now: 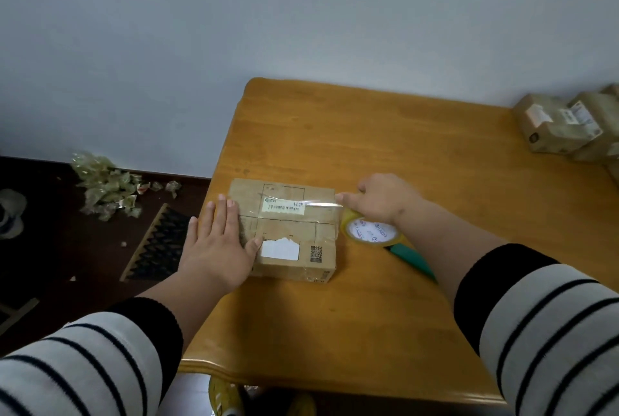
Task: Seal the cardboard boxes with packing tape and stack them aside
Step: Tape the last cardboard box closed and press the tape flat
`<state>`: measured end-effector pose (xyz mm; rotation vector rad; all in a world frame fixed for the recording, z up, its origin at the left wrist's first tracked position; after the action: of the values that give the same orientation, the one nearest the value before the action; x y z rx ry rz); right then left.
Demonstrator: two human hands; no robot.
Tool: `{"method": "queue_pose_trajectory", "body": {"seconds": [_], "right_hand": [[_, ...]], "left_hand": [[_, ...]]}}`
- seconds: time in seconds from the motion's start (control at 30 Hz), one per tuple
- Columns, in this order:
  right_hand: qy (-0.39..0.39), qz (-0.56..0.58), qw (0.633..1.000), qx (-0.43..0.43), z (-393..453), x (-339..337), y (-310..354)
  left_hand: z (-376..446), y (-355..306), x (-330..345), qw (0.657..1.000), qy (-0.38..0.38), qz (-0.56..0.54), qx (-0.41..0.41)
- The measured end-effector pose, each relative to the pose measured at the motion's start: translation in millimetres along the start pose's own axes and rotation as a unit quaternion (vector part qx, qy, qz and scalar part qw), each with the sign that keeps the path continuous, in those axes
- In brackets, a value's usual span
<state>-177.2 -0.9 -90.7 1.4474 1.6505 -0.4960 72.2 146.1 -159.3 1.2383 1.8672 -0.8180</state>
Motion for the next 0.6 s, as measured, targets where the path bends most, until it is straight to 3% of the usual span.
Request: {"method": "queue_pose_trajectory", "body": {"seconds": [0.27, 0.6], "right_hand": [[0.043, 0.017, 0.999, 0.001, 5, 10, -9], [0.067, 0.0, 0.998, 0.01, 11, 12, -14]], "left_hand": [[-2, -14, -7, 0.994, -0.025, 0.038, 0.103], [-1, -20, -10, 0.995, 0.009, -0.003, 0.096]]}}
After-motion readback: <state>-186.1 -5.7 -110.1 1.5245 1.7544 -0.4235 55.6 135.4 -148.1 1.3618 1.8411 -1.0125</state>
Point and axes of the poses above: each hand's wrist, its own z-axis towards the middle knuckle, its own x-axis out of the palm, y = z × x, the point moved 1 cm from there along z, towards the middle knuckle, and after that the axes turned 13 degrees about y, right-handed, at the moved point
